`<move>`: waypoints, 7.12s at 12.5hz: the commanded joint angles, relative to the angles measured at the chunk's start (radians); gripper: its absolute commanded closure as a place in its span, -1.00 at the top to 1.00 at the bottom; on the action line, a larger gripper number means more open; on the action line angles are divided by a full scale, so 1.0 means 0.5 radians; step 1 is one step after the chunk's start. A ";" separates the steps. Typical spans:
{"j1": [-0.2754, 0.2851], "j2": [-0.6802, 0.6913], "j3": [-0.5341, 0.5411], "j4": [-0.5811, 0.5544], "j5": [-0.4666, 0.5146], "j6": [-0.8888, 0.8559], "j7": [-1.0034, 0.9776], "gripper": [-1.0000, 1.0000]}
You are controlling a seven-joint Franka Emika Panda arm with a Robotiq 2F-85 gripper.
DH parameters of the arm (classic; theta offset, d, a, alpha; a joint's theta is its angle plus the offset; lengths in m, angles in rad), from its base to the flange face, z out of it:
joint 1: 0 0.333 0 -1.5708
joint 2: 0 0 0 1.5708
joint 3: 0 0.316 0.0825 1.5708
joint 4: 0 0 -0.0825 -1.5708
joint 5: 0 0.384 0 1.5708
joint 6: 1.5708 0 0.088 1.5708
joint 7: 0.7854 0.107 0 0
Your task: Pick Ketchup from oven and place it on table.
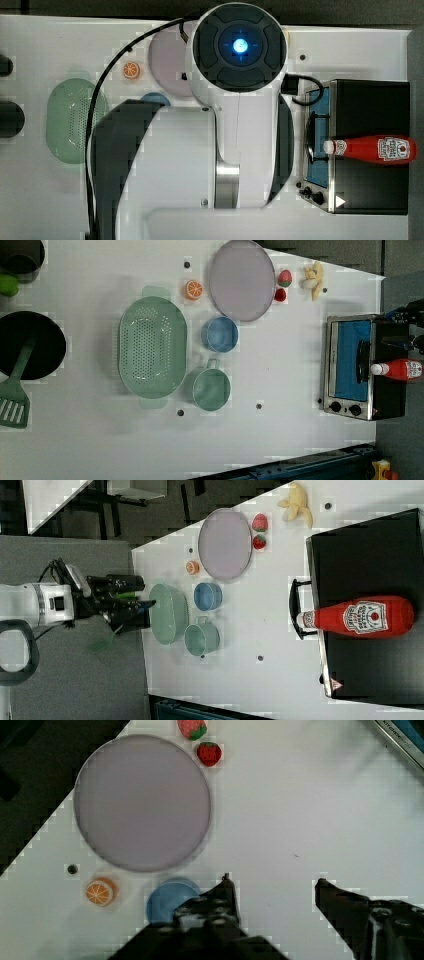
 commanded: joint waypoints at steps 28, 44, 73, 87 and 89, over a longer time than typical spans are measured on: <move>-0.208 0.476 -1.293 -0.301 0.223 0.844 -0.048 1.00; -0.239 0.718 -1.283 -0.274 0.323 1.056 -0.048 0.29; 0.211 0.478 -0.200 -0.956 0.041 1.163 0.226 0.29; 0.215 0.159 -0.239 -0.790 0.041 1.106 0.233 1.00; 0.215 -0.046 -0.234 -0.583 0.041 0.734 0.233 1.00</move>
